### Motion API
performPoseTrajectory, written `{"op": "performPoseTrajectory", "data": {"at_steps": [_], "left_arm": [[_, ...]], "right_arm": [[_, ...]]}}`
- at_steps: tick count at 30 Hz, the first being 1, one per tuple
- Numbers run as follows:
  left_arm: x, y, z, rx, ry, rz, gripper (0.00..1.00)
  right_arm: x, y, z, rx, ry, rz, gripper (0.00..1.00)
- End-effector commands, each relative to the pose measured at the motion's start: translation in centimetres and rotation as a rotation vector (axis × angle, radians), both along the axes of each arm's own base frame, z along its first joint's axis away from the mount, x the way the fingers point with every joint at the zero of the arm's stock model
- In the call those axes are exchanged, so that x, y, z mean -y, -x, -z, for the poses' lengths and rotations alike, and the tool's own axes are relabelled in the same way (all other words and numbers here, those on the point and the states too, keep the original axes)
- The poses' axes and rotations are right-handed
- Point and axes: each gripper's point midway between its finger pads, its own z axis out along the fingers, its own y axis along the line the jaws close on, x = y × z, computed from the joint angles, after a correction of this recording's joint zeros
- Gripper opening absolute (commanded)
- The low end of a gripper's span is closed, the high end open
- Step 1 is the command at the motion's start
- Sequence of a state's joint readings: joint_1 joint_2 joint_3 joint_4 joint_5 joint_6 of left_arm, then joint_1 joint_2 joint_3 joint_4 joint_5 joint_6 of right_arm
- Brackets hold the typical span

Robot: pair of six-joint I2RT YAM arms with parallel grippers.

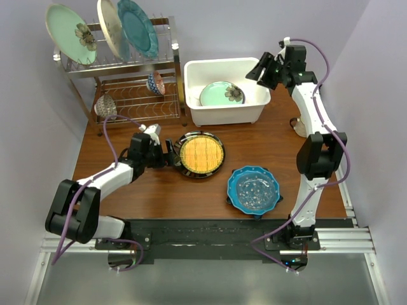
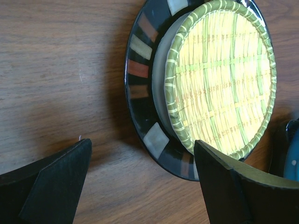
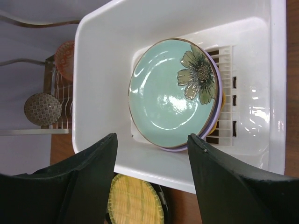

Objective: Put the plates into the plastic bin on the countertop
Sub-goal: Place the plate in the plastic bin, then pick up the plate at the center of the board.

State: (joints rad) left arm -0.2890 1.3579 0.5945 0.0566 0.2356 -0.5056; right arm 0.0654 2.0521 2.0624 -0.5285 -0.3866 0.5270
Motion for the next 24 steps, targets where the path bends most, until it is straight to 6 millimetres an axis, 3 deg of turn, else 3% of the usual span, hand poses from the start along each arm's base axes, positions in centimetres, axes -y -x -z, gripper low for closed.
{"op": "performPoseTrajectory", "data": {"at_steps": [1, 10, 19, 24], "left_arm": [[0.7, -1.4, -3.1, 0.075, 0.047, 0.006, 0.95], [1.3, -2.0, -5.1, 0.114, 0.075, 0.023, 0.92], [2.8, -2.1, -6.9, 0.136, 0.155, 0.064, 0.86], [3.4, -2.1, -7.4, 0.148, 0.174, 0.095, 0.77]], "right_arm": [[-0.6, 1.1, -5.5, 0.132, -0.04, -0.024, 0.66], [-1.1, 5.1, -7.3, 0.17, -0.061, -0.063, 0.66], [-1.7, 8.6, -4.8, 0.127, -0.074, -0.104, 0.65], [-2.6, 10.7, -3.0, 0.092, -0.069, -0.147, 0.64]]}}
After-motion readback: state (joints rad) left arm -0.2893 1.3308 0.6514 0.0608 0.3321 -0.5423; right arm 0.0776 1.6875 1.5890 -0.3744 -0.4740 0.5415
